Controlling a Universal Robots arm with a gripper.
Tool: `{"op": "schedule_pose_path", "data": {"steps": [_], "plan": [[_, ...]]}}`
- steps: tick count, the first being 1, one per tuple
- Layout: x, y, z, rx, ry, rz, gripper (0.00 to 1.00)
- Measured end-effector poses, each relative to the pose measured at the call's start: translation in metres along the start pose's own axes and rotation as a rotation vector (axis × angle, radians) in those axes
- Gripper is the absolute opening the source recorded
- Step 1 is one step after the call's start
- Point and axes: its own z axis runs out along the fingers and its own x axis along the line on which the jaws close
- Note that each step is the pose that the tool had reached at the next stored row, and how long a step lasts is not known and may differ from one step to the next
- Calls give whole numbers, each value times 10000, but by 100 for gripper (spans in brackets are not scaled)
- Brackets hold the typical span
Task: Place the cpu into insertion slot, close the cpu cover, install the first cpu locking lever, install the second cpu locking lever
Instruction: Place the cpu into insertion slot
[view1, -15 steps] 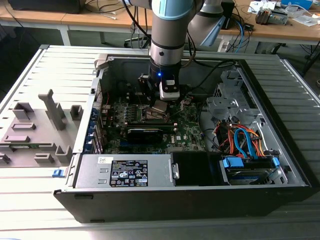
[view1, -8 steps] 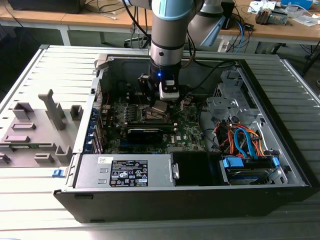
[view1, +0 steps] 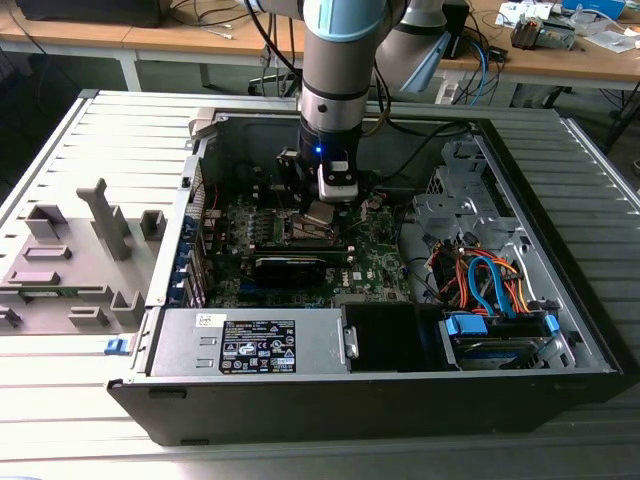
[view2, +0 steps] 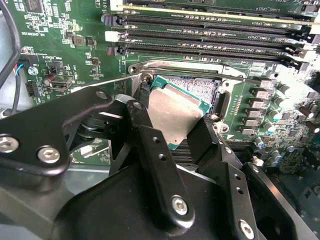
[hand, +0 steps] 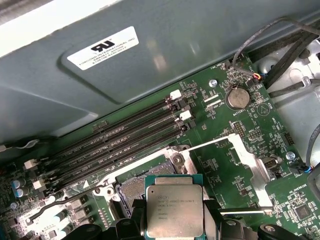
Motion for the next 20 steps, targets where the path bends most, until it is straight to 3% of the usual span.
{"op": "schedule_pose_path", "data": {"steps": [5,20], "plan": [[0,-1,5,65,-32,60,55],[0,0,11,62,-37,239,55]]}}
